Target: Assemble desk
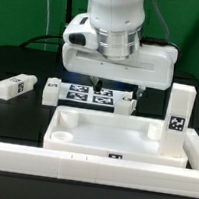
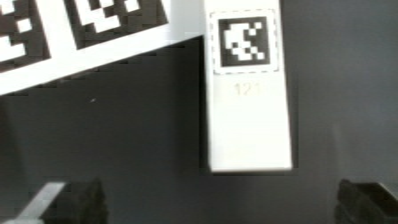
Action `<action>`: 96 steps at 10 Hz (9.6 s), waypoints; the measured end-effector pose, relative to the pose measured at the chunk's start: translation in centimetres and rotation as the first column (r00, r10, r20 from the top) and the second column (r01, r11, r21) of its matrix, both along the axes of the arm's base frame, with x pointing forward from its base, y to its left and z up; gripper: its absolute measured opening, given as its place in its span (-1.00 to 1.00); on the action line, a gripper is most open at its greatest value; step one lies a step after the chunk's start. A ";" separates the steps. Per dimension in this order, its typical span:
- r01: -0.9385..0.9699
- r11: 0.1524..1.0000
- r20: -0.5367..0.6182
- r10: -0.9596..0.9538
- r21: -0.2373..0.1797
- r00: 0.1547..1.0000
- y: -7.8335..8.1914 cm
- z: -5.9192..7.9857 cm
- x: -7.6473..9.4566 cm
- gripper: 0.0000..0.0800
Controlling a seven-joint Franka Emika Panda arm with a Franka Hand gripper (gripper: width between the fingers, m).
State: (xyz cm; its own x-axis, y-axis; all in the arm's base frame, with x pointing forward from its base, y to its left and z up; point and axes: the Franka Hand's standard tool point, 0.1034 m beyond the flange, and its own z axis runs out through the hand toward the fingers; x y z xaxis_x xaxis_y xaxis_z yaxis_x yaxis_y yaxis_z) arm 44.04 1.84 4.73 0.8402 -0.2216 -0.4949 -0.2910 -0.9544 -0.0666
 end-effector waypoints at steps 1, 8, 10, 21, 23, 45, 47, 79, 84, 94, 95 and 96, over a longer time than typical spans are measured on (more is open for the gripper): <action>-0.012 0.999 -0.035 0.013 0.029 0.999 -0.1 -0.1 0.2 0.62; -0.023 0.999 -0.091 0.027 0.045 0.995 0.8 -0.4 0.0 0.62; -0.028 0.996 -0.233 0.048 0.088 0.971 1.3 -0.6 -0.2 0.62; -0.014 0.992 -0.414 0.064 0.124 0.908 1.3 -3.9 -1.9 0.62; -0.015 0.992 -0.413 0.065 0.124 0.909 1.3 -4.0 -1.9 0.62; -0.148 0.984 0.055 0.143 0.097 0.988 -3.1 6.2 7.8 -0.27; -0.140 0.988 0.138 0.130 0.062 0.982 -3.0 6.9 8.9 -0.27; -0.008 0.963 0.764 0.219 -0.270 0.607 -8.1 9.2 17.1 -0.27; -0.024 0.957 0.760 0.244 -0.288 0.602 -8.8 9.0 17.8 -0.27; -0.022 0.954 0.758 0.253 -0.300 0.602 -8.9 7.6 17.3 -0.27; -0.021 0.953 0.759 0.254 -0.302 0.599 -9.0 7.5 17.3 -0.27; -0.019 0.952 0.762 0.256 -0.306 0.595 -9.0 7.5 17.2 -0.27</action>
Offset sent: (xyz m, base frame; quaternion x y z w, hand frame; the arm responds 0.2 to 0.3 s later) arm 0.0000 0.0000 0.0000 0.0000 0.0000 0.0000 1.0000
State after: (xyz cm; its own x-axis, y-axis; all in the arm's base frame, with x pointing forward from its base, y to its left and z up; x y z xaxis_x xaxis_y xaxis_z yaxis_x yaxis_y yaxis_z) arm 61.28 -7.11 12.22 0.9016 -0.0785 0.4254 -0.1016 -0.9943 0.0319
